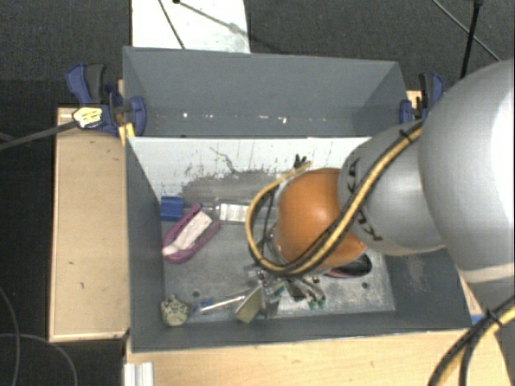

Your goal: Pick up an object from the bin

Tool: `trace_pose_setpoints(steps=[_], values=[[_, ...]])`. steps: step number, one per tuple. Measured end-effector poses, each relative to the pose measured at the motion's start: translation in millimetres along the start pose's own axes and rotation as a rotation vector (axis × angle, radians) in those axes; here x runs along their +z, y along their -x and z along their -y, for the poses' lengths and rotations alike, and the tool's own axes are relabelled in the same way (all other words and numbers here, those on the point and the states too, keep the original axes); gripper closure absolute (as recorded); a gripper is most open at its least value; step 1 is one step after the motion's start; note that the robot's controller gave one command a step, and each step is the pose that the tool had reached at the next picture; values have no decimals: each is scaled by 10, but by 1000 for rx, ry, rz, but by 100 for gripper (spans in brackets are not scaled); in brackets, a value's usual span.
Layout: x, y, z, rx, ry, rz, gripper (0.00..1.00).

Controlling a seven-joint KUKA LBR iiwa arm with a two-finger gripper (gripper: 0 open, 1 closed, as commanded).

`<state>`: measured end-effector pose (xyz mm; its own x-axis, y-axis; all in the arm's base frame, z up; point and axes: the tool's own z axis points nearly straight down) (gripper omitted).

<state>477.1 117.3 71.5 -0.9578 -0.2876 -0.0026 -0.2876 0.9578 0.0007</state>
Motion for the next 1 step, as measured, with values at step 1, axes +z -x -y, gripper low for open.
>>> trace_pose_setpoints(steps=[1], values=[[-1388,209,272,-21,-2,9,100]])
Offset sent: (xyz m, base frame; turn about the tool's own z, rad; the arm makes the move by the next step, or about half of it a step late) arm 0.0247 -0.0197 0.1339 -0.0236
